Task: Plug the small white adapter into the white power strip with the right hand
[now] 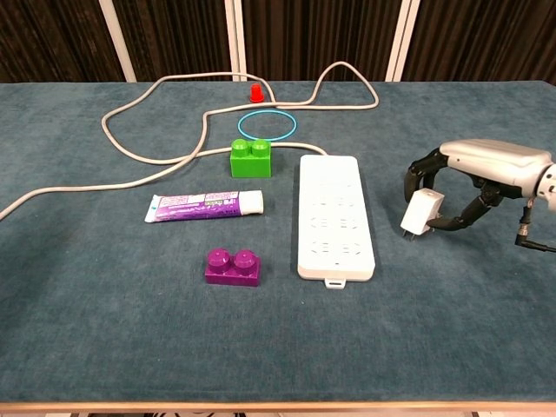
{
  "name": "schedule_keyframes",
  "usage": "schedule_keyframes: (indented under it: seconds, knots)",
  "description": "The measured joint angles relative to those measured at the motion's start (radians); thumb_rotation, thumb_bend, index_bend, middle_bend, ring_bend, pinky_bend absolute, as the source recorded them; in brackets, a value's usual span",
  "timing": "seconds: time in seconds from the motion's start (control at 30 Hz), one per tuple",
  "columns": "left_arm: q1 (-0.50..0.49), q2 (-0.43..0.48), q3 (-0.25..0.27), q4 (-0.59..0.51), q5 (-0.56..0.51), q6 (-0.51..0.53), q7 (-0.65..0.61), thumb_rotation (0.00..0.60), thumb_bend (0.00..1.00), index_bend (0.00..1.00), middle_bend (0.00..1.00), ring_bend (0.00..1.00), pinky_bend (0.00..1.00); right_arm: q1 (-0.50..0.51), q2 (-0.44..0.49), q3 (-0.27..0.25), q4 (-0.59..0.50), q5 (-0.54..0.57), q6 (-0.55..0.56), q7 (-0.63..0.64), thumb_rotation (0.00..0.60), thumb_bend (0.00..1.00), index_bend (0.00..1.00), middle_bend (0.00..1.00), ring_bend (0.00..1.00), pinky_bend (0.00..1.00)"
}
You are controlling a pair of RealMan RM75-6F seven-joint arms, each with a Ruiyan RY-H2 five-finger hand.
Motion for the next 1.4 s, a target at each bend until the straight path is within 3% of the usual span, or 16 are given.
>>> schedule_keyframes:
  seconds: [0.23, 0.7, 1.03, 1.2, 1.4]
  knots:
    - [0.0, 0.0, -0.001, 0.0, -0.003, 0.0, 0.0, 0.6, 0.17, 0.18, 0.0, 0.0, 0.11, 0.004, -0.014, -0.004, 0.017, -0.001, -0.004, 0.003, 0.6, 0.41, 0.51, 0.46, 0.44, 0.19]
    - [-0.001, 0.001, -0.001, 0.0, -0.005, -0.003, 0.0, 0.6, 0.17, 0.19, 0.0, 0.0, 0.11, -0.003, 0.014, 0.003, -0.026, 0.028, -0.013, 0.052, 0.6, 0.46, 0.76, 0.61, 0.58, 0.29]
    - [-0.001, 0.003, -0.001, -0.001, -0.007, -0.004, -0.002, 0.6, 0.17, 0.19, 0.0, 0.0, 0.11, -0.014, 0.09, 0.029, -0.151, 0.096, -0.059, 0.089, 0.6, 0.46, 0.79, 0.63, 0.59, 0.3]
    - [0.0, 0.005, -0.005, 0.0, -0.012, -0.001, -0.01, 0.6, 0.17, 0.19, 0.0, 0.0, 0.11, -0.024, 0.127, 0.061, -0.208, 0.139, -0.056, 0.041, 0.6, 0.46, 0.79, 0.63, 0.59, 0.3]
    - [0.001, 0.009, -0.006, 0.001, -0.012, 0.001, -0.021, 0.6, 0.17, 0.19, 0.0, 0.0, 0.11, -0.041, 0.169, 0.113, -0.293, 0.223, -0.049, -0.123, 0.6, 0.46, 0.82, 0.65, 0.61, 0.26]
